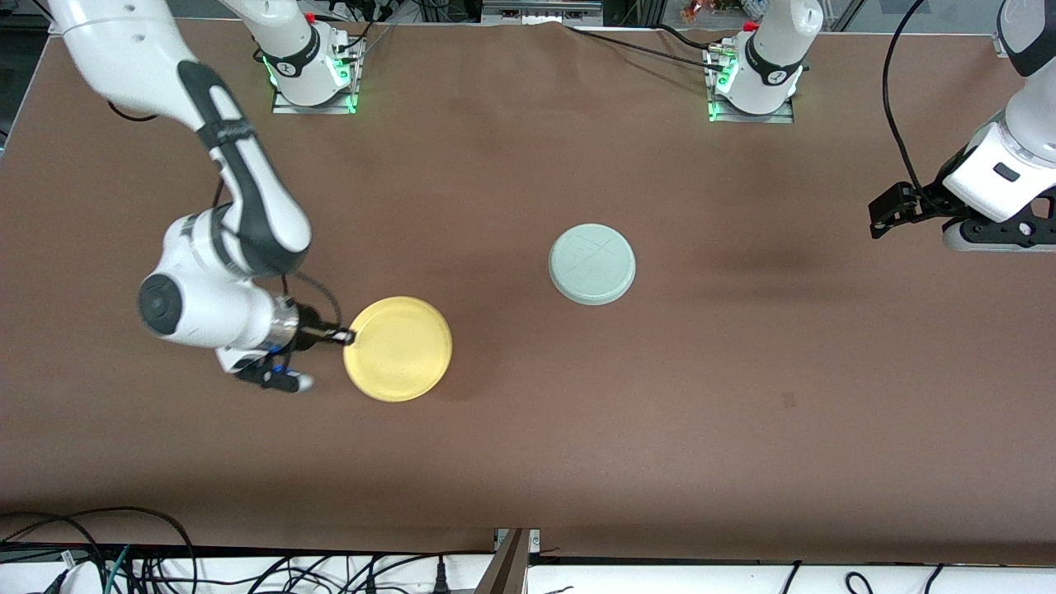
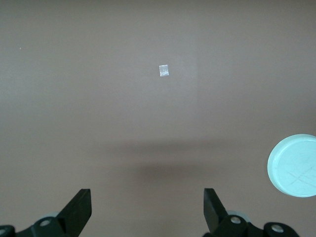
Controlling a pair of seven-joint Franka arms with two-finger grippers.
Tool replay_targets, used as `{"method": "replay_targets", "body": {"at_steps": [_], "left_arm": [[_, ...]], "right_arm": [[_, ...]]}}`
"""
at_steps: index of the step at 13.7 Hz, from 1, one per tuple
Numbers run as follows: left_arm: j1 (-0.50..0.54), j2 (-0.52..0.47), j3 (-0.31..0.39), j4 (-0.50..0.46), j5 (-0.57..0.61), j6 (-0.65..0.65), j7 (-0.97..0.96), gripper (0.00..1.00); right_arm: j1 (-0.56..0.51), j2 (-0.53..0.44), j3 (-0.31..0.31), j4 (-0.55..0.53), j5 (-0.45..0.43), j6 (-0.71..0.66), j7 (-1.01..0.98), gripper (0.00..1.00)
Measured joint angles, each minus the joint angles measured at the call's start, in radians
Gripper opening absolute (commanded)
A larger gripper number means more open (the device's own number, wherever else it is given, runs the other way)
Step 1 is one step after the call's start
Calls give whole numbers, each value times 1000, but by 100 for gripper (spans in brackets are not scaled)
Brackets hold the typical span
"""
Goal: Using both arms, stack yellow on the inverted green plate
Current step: 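Carry the yellow plate onto the inverted green plate with the right gripper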
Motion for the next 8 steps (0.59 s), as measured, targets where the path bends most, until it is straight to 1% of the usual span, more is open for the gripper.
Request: {"method": "replay_targets", "body": {"at_steps": [1, 2, 4, 5, 6, 8], "left_arm": [[0, 0, 0, 0, 0, 0, 0, 100], [0, 0, 0, 0, 0, 0, 0, 100], [0, 0, 0, 0, 0, 0, 0, 100], [0, 0, 0, 0, 0, 0, -1, 100], [0, 0, 0, 0, 0, 0, -1, 100], [0, 0, 0, 0, 0, 0, -1, 100]], "right_arm": [[37, -50, 19, -80, 0, 68, 56, 0], [67, -97, 52, -168, 1, 146, 118, 0], [105, -158, 141, -311, 1, 268, 241, 0], [134, -171, 170, -356, 1, 309, 295, 0], [176, -174, 180, -384, 1, 348, 345, 0], [269, -170, 181, -414, 1, 431, 435, 0]]}}
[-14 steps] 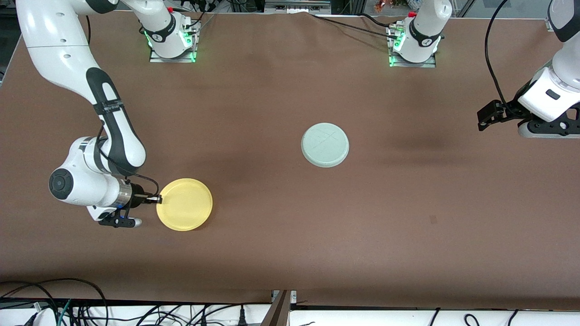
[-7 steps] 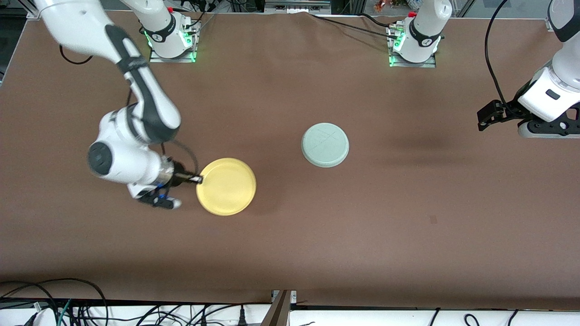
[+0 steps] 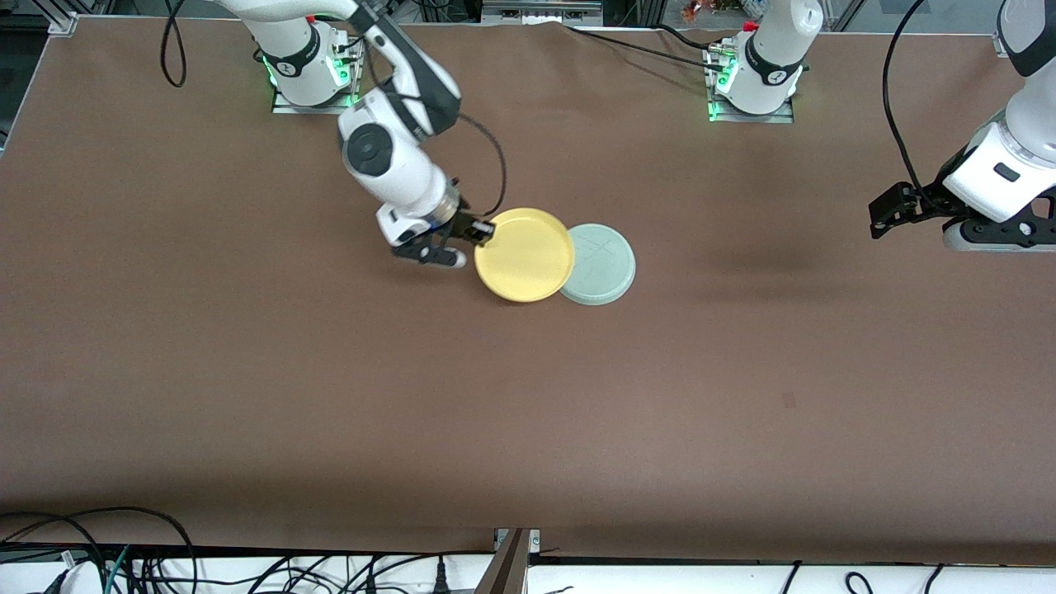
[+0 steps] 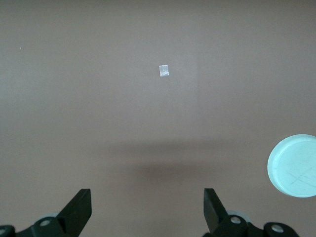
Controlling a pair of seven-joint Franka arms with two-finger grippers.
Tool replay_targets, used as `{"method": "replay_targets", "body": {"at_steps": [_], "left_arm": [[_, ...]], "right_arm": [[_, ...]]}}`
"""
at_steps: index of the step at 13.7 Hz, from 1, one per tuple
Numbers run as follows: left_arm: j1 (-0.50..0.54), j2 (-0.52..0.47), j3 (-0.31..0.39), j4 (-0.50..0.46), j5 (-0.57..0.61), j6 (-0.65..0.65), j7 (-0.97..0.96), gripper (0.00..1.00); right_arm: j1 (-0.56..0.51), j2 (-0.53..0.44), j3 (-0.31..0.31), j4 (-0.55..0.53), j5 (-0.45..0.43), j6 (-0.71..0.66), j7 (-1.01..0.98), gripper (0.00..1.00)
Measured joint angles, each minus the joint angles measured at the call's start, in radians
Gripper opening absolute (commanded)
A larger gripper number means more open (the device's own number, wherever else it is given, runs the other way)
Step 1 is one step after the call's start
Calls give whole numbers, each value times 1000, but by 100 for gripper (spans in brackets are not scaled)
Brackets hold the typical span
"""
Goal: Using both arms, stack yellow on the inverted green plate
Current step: 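Carry the yellow plate onto the inverted green plate with the right gripper, then lower the yellow plate onto the green plate and open the right gripper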
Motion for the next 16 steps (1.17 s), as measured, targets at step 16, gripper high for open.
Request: {"method": "replay_targets", "body": {"at_steps": [16], "left_arm": [[-5, 0, -1, 1, 0, -1, 0, 100]], "right_arm": [[328, 259, -189, 186, 0, 233, 188, 0]]}}
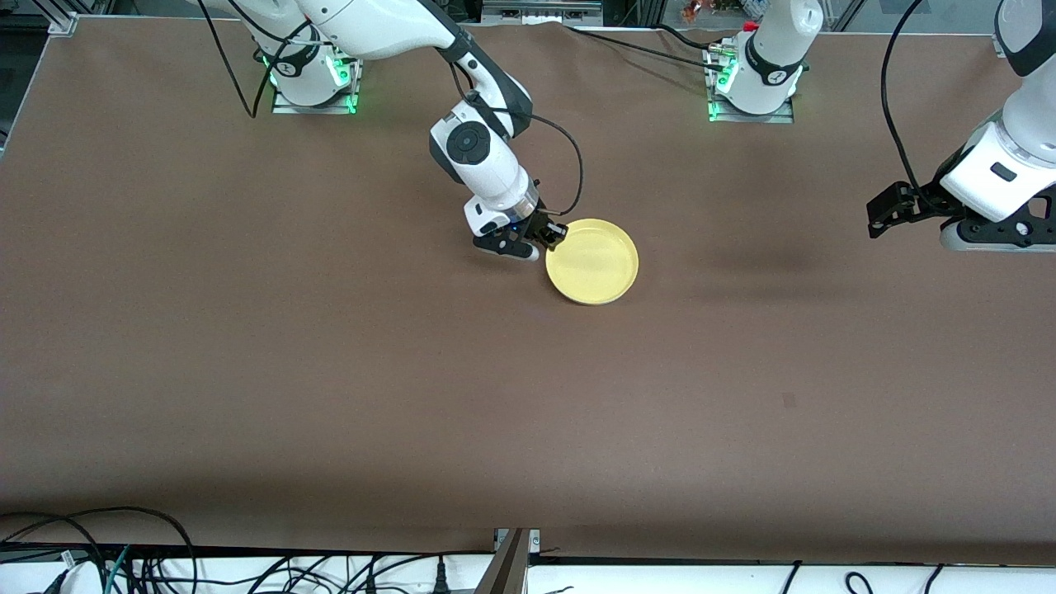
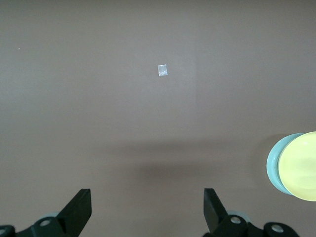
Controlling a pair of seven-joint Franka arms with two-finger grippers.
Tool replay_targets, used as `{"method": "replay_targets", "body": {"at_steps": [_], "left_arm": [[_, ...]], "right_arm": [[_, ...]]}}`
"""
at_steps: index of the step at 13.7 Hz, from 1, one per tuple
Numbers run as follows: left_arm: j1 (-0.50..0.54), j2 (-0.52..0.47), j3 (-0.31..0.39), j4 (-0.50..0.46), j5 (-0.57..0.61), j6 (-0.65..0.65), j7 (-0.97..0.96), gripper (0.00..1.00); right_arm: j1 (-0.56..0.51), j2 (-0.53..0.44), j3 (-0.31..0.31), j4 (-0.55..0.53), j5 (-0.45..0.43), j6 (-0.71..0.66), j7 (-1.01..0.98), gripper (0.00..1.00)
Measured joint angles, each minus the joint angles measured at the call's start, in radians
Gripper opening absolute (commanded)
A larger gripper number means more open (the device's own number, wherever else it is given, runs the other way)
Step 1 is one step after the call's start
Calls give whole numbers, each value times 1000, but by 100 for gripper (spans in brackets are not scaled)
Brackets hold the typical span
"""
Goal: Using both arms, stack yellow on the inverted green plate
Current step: 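Lower the yellow plate onto the green plate and open the right gripper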
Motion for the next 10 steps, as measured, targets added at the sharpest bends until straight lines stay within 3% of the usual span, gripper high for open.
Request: {"method": "replay_targets", "body": {"at_steps": [6, 7, 8, 9, 10], "left_arm": [[-2, 0, -1, 1, 0, 0, 0, 100], [-2, 0, -1, 1, 0, 0, 0, 100], [-2, 0, -1, 1, 0, 0, 0, 100], [-2, 0, -1, 1, 0, 0, 0, 100], [-2, 0, -1, 1, 0, -1, 0, 100]], "right_arm": [[5, 7, 0, 0, 0, -1, 4, 0], [5, 8, 0, 0, 0, -1, 5, 4], [5, 8, -1, 0, 0, -1, 6, 30], [5, 8, -2, 0, 0, -1, 7, 63], [5, 8, -5, 0, 0, -1, 9, 83]]}}
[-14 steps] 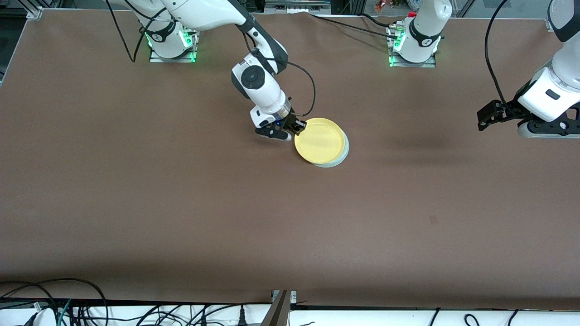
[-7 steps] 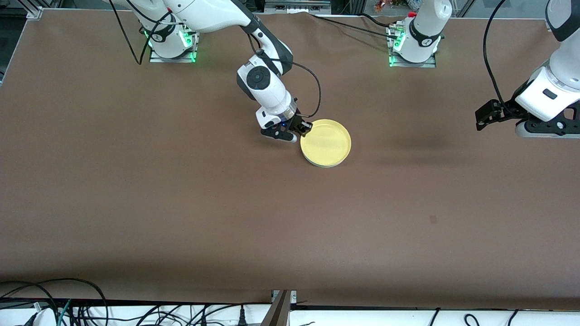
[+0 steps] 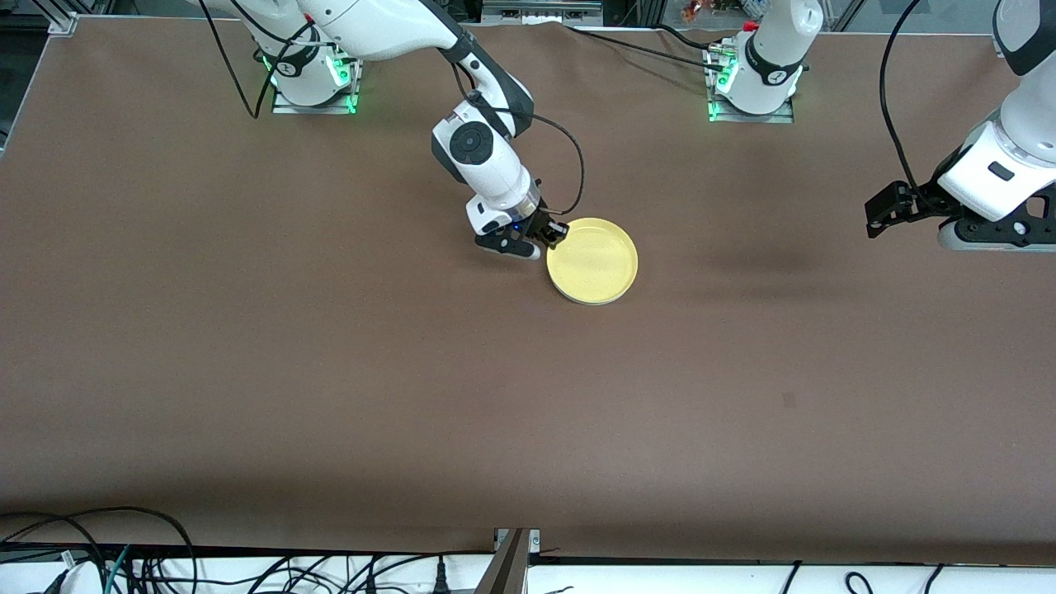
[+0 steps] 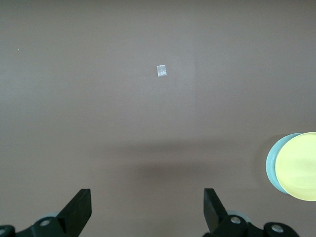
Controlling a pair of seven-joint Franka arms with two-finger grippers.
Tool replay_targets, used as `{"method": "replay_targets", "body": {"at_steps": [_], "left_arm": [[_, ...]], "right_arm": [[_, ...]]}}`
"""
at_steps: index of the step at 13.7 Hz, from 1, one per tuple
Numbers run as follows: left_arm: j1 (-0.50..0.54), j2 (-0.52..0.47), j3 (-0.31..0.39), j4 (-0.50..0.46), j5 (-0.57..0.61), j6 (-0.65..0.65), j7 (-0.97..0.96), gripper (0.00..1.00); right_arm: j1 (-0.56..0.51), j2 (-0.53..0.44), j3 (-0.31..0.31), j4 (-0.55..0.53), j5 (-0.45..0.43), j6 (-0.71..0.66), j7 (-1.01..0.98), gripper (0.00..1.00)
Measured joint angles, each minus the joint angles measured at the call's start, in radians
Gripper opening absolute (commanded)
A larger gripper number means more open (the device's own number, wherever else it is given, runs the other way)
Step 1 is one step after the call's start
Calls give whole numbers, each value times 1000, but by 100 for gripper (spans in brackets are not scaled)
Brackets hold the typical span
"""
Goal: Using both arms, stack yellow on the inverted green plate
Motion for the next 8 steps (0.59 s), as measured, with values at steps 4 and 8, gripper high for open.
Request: {"method": "replay_targets", "body": {"at_steps": [4, 8], "left_arm": [[0, 0, 0, 0, 0, -1, 0, 100], [0, 0, 0, 0, 0, -3, 0, 100]], "right_arm": [[0, 0, -7, 0, 0, 0, 6, 100], [0, -3, -6, 11, 0, -13, 7, 100]]}}
